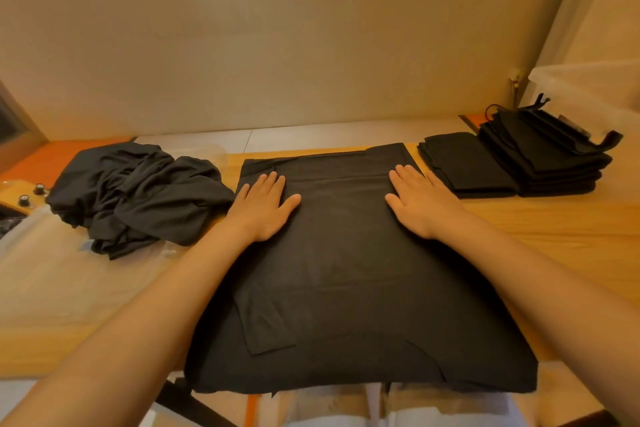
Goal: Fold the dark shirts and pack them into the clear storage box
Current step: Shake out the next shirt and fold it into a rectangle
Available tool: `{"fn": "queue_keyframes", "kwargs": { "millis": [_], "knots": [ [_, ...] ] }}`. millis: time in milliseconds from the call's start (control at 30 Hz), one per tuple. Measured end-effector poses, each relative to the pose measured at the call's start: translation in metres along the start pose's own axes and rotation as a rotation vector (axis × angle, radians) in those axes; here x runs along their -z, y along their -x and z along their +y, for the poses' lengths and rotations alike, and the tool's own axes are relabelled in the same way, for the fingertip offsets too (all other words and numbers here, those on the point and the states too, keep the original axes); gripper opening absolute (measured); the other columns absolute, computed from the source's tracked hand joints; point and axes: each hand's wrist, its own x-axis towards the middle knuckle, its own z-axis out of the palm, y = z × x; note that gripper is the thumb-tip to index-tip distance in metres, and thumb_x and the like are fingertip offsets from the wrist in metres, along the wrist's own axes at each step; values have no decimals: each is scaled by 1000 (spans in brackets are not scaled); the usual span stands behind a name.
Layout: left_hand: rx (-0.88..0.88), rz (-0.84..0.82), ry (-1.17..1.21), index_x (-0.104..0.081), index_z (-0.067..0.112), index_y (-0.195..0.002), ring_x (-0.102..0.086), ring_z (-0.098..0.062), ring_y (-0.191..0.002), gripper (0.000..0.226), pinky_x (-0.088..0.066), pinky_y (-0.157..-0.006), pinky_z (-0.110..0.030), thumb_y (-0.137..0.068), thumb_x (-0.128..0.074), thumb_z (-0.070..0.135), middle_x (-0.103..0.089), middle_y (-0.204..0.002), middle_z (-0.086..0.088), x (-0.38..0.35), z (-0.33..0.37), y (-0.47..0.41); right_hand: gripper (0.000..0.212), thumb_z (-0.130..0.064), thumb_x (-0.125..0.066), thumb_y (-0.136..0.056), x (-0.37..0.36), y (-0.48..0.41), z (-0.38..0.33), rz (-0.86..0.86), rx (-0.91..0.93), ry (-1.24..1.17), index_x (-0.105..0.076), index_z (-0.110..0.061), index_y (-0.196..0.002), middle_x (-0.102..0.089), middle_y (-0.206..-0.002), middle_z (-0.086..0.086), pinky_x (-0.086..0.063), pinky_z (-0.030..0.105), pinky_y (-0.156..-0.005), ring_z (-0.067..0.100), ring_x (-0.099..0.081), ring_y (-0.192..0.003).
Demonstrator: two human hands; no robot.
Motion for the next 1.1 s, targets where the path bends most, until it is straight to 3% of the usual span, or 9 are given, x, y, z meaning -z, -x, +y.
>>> {"fn": "queue_keyframes", "kwargs": {
  "millis": [100,267,400,567,900,1100],
  "knots": [
    [-1,51,12,-12,16,-154,-2,-19,-149,64,-4,-120,-42,-101,-21,51,-3,-162,-3,9,5,-20,56,-36,-21,-105,10,-26,-10,61,25,-26,-11,-12,-154,-5,-162,3,-2,37,-120,17,-1,-149],
    [54,81,63,-18,10,-153,-11,-23,-148,65,-11,-120,-45,-101,-25,49,-14,-161,-7,5,4,-59,58,-38,-22,-104,6,-81,-5,12,-60,-48,-14,-8,-153,-11,-161,7,-8,39,-118,22,-7,-148],
    [71,119,52,-8,14,-155,1,-18,-149,68,-2,-120,-40,-101,-21,53,-4,-163,-3,-8,0,-72,58,-39,-17,-104,-5,-97,2,-13,-104,-73,-5,-14,-155,0,-162,2,-1,38,-119,17,1,-149],
    [117,106,65,-9,25,-155,9,-21,-149,71,5,-119,-46,-96,-21,63,1,-163,0,-10,-3,-77,59,-43,-18,-103,-12,-105,6,25,-128,-62,-4,-20,-155,1,-162,0,1,39,-120,18,4,-149],
    [106,89,98,-7,27,-154,6,-17,-149,67,2,-121,-43,-97,-18,60,3,-163,3,-7,-14,-80,63,-57,-18,-99,-7,-100,11,24,-124,-91,-9,-29,-154,-1,-162,1,2,41,-120,19,4,-149],
    [13,321,63,-13,23,-154,2,-17,-149,62,-2,-121,-42,-101,-28,49,-1,-163,0,9,4,-60,58,-49,-8,-101,2,-81,-9,2,-97,11,2,-27,-154,10,-161,1,11,42,-117,20,16,-147]
  ]
}}
